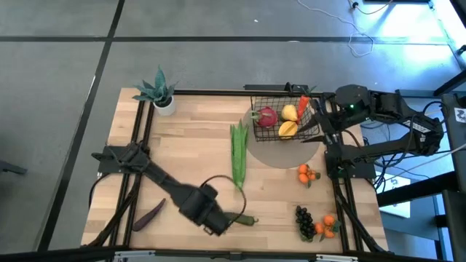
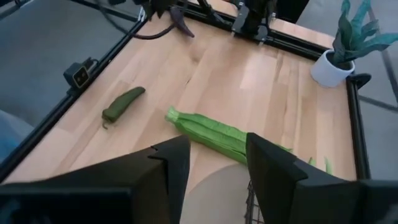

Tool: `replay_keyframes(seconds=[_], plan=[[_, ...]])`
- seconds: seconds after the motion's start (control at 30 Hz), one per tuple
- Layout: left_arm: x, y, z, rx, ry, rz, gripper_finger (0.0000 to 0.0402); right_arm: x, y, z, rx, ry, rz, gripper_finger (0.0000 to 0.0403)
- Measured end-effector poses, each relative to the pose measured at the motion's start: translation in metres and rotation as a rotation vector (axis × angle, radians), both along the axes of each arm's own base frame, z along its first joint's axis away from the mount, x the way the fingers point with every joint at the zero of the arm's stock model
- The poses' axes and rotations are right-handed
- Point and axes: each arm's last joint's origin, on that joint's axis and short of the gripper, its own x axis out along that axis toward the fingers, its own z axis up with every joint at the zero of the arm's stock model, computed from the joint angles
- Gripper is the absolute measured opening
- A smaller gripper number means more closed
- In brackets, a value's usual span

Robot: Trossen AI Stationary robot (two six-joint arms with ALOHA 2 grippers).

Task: Build produce basket
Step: Put the eggplant into the black wire basket

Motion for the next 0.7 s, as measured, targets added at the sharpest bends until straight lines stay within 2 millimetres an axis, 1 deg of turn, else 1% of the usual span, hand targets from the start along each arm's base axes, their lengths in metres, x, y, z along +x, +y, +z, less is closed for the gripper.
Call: replay_keyframes(seconds=[0.13,0.27,0.43,0.57,0.7], plan=[[-0.017,-0.017,-0.024,0.056,0.083,0.019,0.009,0.009,-0.001,-0.001,0.013,-0.003,-0.01,0.0145],[-0.032,-0.026,-0.048,0.12,0.163,0.055,0.009,0.02,-0.003,-0.002,0.023,-0.006,-0.017,0.0145],[-0.049,-0.028,-0.076,0.184,0.282,0.119,0.009,0.03,-0.003,-0.006,0.048,0.014,0.02,0.0145],[-0.061,-0.027,-0.094,0.215,0.366,0.127,0.009,0.035,-0.002,-0.008,0.091,0.024,0.075,0.0145],[-0.069,-0.021,-0.111,0.268,0.426,0.129,0.009,0.035,-0.002,-0.006,0.1,0.006,0.089,0.0145]])
